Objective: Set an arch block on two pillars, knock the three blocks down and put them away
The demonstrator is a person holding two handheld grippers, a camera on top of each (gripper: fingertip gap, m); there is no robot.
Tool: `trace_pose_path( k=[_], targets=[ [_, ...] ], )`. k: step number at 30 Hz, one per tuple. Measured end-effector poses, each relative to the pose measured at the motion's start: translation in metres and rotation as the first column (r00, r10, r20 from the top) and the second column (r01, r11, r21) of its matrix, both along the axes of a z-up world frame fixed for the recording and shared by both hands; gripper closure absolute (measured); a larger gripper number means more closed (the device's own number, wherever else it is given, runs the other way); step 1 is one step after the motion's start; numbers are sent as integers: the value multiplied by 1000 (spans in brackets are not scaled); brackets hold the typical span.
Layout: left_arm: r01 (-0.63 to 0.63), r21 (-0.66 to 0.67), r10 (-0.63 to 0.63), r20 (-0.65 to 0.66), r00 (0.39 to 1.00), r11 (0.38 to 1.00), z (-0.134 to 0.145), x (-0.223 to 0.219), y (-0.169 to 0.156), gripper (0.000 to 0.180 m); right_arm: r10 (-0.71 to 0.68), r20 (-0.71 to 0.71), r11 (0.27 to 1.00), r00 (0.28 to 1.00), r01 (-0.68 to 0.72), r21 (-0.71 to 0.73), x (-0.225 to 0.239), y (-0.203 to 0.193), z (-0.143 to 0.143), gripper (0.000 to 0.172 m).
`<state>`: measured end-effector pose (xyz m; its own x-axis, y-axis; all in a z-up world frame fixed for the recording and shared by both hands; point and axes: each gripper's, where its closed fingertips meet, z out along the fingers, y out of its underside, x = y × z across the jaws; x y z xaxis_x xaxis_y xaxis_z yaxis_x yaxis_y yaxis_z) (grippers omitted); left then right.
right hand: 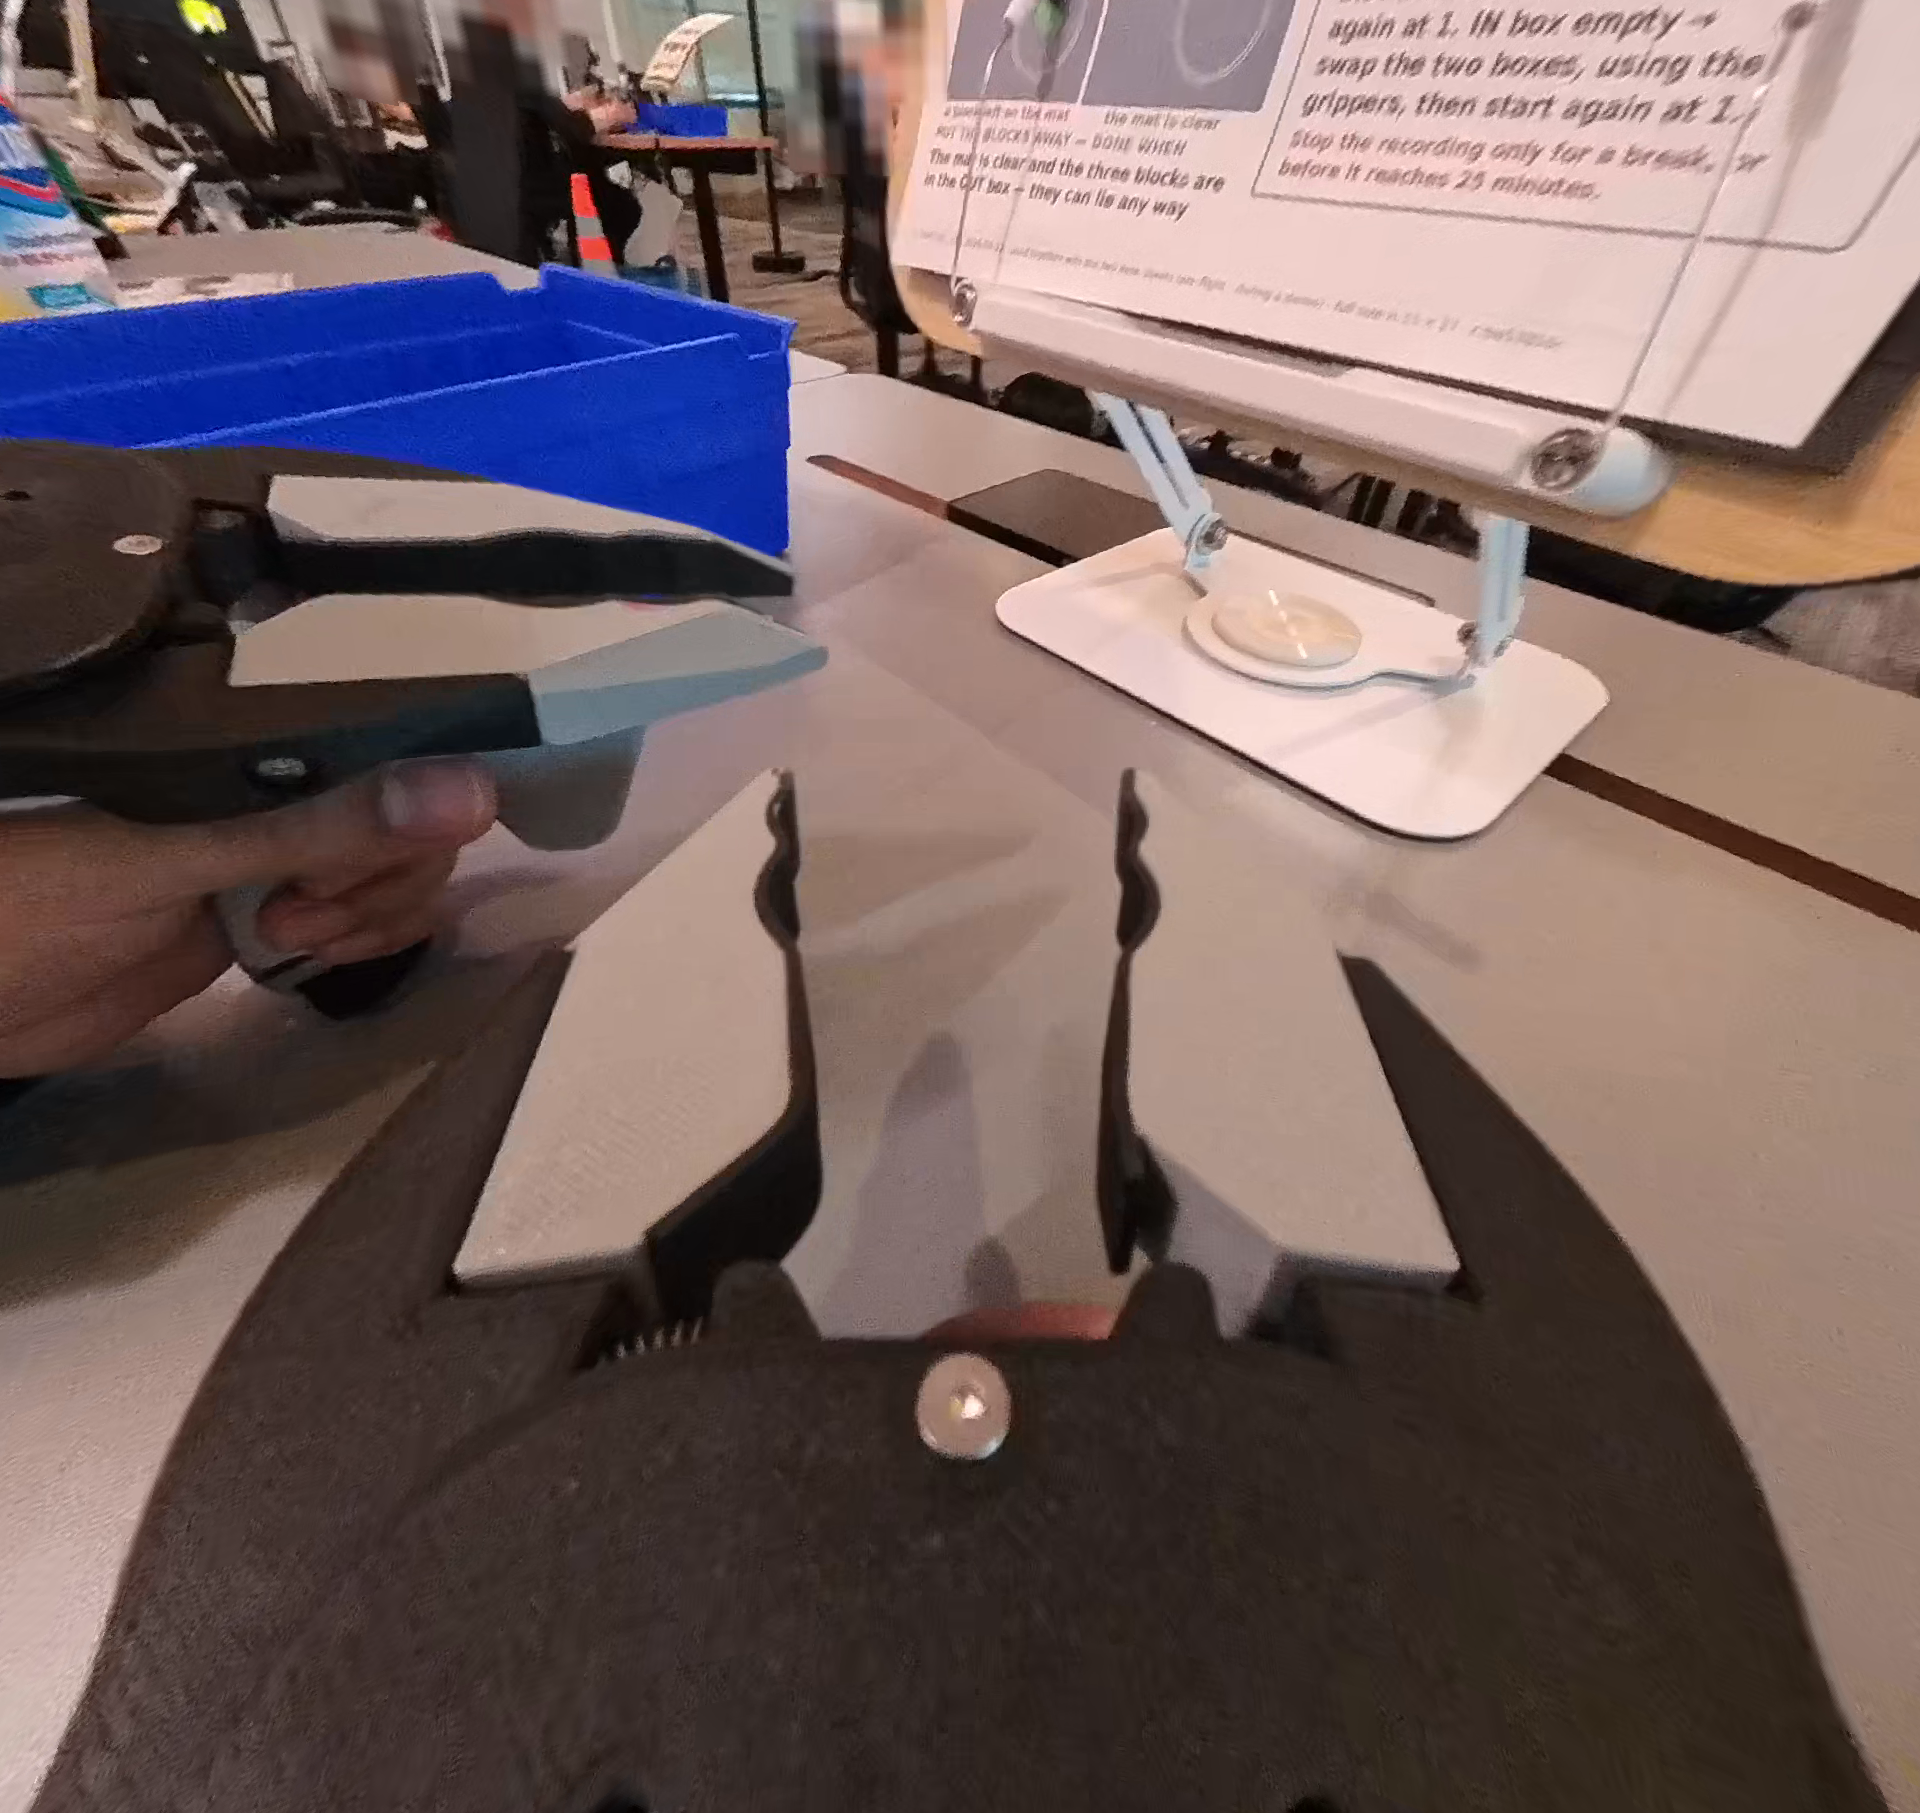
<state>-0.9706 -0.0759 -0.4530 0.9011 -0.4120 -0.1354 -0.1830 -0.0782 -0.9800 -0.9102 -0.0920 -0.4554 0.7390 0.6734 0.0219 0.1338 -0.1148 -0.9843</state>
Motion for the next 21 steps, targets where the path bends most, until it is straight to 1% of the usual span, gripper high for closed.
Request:
trace_pose_path(
  k=[1, 2, 3, 4, 5, 6, 7, 8, 9, 12, 14, 21],
  targets=[
    [0, -11, 0, 7, 1000, 1000, -1, -1, 1, 157, 22, 5, 1000, 1000, -22, -18, -3, -1, -2, 133],
    [1, -17, -1, 16, 1000, 1000, -1, -1, 1, 156, 44, 10, 999, 999, -44, -25, -6, -3, -4, 171],
    [5, -19, -4, 27, 1000, 1000, 0, -2, 1, 156, 49, 12, 999, 999, -49, -23, -7, -4, -4, 172],
    [11, -18, -10, 37, 999, 1000, 0, -2, 1, 163, 48, 15, 999, 999, -47, -14, -7, -5, -3, 172],
    [16, -17, -15, 45, 999, 1000, 0, -2, 1, 175, 50, 19, 999, 999, -50, -2, -8, -6, -2, 172],
    [19, -16, -18, 50, 999, 1000, 1, -2, 0, 180, 39, 21, 999, 999, -39, 8, -7, -6, -1, 161],
    [25, -18, -24, 50, 998, 1000, 1, -1, 0, 180, 19, 27, 1000, 999, -19, 7, -6, -4, -2, 147],
    [34, -20, -33, 47, 998, 999, 0, 0, -1, 180, 17, 33, 1000, 999, -17, -1, -6, -3, -3, 156],
    [42, -22, -41, 42, 998, 999, 0, 1, -1, 180, 32, 38, 999, 999, -32, -13, -8, -4, -5, 172],
    [36, -23, -35, 23, 999, 999, -2, 2, -3, 180, 40, 51, 999, 998, -39, -36, -10, -3, -8, 171],
    [37, -27, -37, 14, 999, 999, -2, 3, -5, 180, 24, 50, 999, 998, -22, -44, -8, -1, -9, 148],
    [55, -33, -55, 7, 998, 998, -4, 5, -9, 180, 31, 71, 997, 997, -25, -79, -10, -1, -16, 144]
  ],
)
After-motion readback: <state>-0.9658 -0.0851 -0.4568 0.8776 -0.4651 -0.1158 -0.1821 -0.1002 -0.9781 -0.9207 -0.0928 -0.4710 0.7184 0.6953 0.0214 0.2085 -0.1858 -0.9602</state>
